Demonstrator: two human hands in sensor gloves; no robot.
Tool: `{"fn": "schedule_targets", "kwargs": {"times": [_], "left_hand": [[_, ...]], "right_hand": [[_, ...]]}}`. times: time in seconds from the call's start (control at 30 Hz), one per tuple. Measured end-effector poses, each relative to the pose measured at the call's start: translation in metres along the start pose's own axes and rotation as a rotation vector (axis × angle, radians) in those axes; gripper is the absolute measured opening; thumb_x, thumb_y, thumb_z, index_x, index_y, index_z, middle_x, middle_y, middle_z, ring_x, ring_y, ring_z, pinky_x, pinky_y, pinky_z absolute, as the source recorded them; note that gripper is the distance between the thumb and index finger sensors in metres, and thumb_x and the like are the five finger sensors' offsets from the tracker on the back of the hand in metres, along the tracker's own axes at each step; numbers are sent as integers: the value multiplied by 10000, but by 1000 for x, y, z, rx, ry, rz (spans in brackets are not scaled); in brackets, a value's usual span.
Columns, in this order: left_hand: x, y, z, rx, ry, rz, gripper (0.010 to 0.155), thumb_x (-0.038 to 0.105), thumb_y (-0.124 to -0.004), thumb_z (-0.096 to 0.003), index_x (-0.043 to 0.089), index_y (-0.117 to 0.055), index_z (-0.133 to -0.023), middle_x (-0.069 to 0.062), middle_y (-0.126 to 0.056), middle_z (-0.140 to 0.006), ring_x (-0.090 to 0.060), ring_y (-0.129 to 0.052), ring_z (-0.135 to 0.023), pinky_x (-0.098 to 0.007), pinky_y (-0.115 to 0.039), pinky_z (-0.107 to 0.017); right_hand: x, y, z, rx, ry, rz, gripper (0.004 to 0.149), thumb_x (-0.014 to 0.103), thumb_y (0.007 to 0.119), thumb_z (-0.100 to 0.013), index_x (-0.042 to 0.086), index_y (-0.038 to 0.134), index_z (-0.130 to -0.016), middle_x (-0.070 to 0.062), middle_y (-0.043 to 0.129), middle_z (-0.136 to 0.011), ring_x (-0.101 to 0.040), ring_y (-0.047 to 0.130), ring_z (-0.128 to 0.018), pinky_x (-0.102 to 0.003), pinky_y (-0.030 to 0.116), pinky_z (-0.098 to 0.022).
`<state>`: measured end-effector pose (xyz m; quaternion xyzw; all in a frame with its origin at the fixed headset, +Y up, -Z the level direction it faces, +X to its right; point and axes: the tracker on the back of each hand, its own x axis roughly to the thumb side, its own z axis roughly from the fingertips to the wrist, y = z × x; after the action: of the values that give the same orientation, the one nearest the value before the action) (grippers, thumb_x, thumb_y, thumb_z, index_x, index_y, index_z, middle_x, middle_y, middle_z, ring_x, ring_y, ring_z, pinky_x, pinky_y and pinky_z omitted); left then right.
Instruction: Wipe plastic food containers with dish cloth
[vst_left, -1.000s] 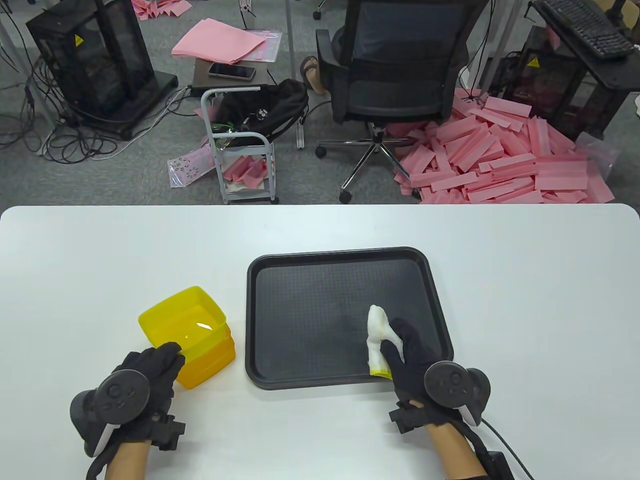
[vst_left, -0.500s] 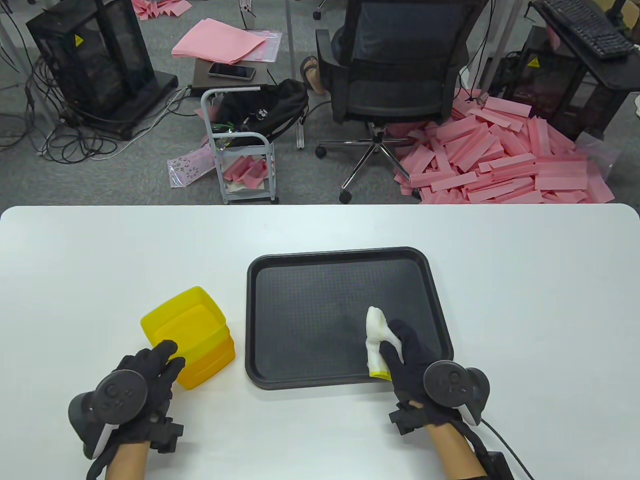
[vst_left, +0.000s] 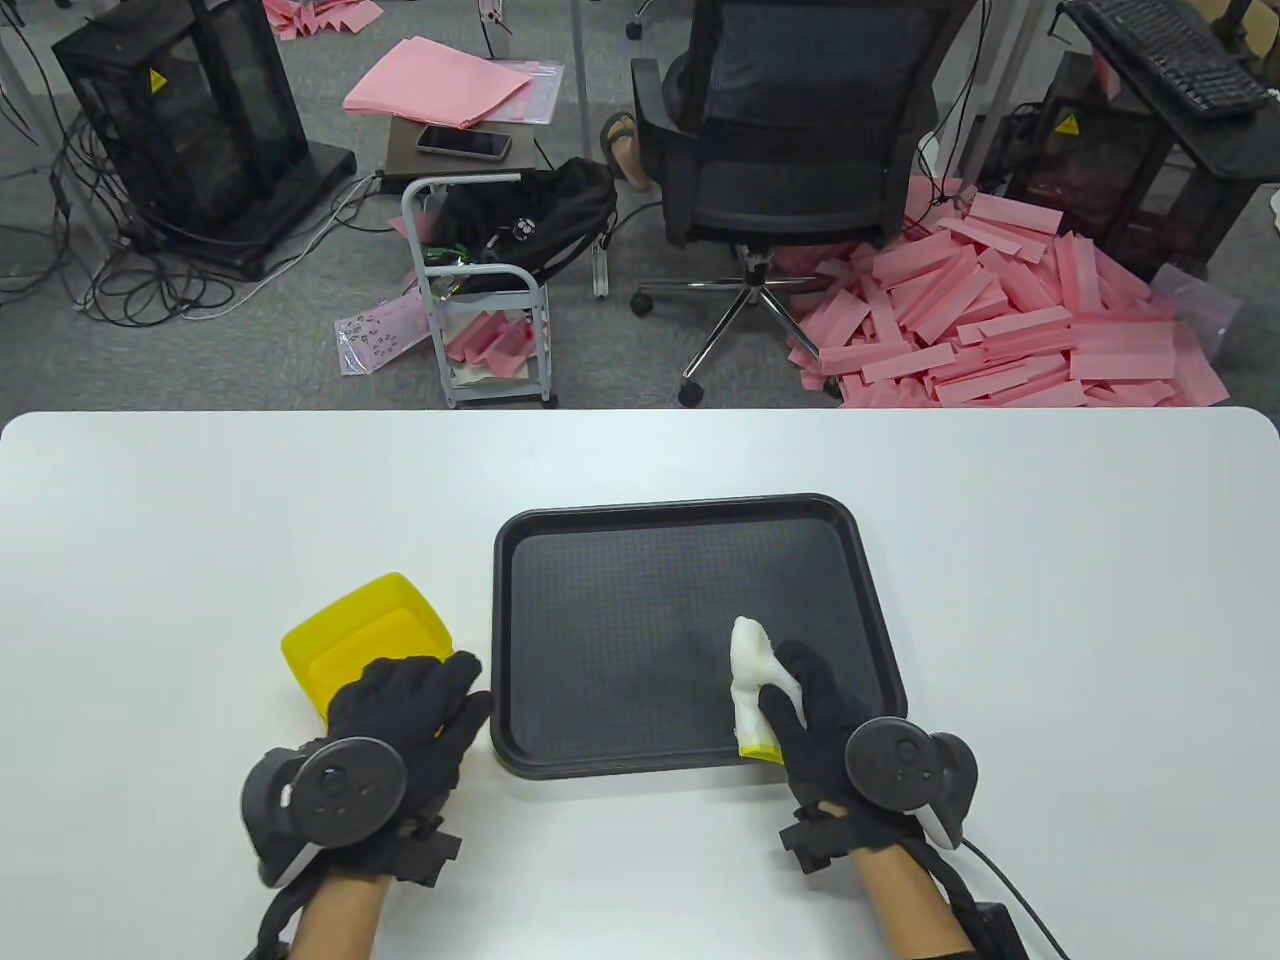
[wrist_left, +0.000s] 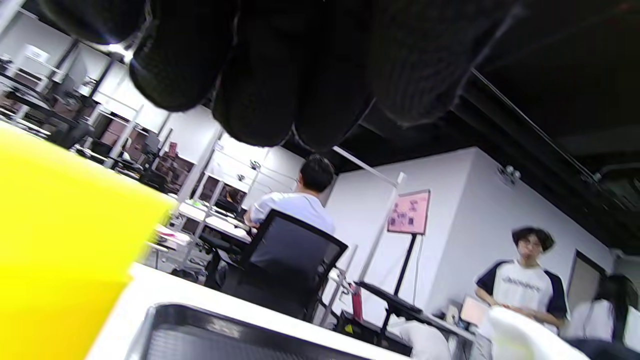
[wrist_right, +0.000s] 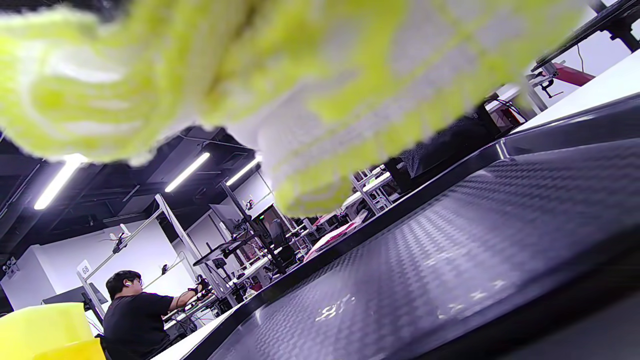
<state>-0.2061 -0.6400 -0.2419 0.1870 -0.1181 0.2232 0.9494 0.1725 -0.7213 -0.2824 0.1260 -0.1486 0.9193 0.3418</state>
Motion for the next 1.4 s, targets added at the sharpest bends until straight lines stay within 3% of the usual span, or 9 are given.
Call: {"fn": "schedule_targets", "kwargs": {"times": [0.07, 0.37, 0.57, 0.77, 1.0, 1.17, 1.4], "left_hand": [[12, -17, -11, -49, 9, -11, 526, 555, -757, -485, 287, -888, -919, -95, -943, -841, -398, -863, -785, -572, -722, -569], [43, -83, -35, -79, -25, 59, 542, 562, -764, -481, 294, -876, -937, -85, -951, -873, -401, -863, -826, -588, -699, -610], [41, -105, -33, -133, -52, 59, 725, 702, -687, -461, 323, -730, -1078, -105, -740, -1118, -436, -591, -1085, -658, -436, -769], [29, -106, -30, -198, -11, 99, 811, 765, -629, -453, 342, -616, -1145, -124, -573, -1209, -429, -406, -1150, -678, -309, -783], [18, -94, -22, -137, -2, 177, 801, 755, -638, -454, 328, -645, -1132, -130, -593, -1195, -452, -428, -1131, -687, -313, -776], [19, -87, -21, -114, -9, 205, 784, 741, -650, -459, 321, -668, -1120, -130, -620, -1182, -459, -455, -1120, -687, -322, -774], [25, -84, -21, -114, -25, 200, 761, 728, -659, -464, 311, -709, -1099, -125, -644, -1172, -458, -480, -1115, -690, -334, -773]], "right_hand": [[-2, 0, 0, -2, 8, -8, 584, 488, 671, -578, 155, 530, -1037, -22, 879, -772, -329, 950, -524, -398, 871, -322], [-3, 2, 3, 27, 13, -11, 585, 486, 672, -578, 152, 531, -1037, -22, 881, -771, -330, 949, -526, -400, 870, -324], [-4, 3, 3, 40, 18, -4, 579, 484, 672, -579, 153, 538, -1034, -24, 882, -769, -330, 949, -526, -401, 870, -323], [-3, 5, 3, 57, 18, 14, 580, 484, 671, -579, 151, 539, -1034, -24, 882, -769, -332, 950, -524, -400, 870, -322], [-6, -1, 3, 78, 22, 100, 577, 482, 676, -576, 153, 546, -1032, -28, 886, -767, -337, 949, -526, -408, 867, -324], [-27, -28, 4, 80, 55, 286, 573, 490, 674, -574, 164, 555, -1031, -20, 890, -764, -333, 952, -524, -405, 869, -323], [-94, -86, 12, 102, 279, 528, 568, 484, 686, -573, 159, 576, -1026, -31, 893, -767, -342, 947, -529, -414, 866, -327]]}}
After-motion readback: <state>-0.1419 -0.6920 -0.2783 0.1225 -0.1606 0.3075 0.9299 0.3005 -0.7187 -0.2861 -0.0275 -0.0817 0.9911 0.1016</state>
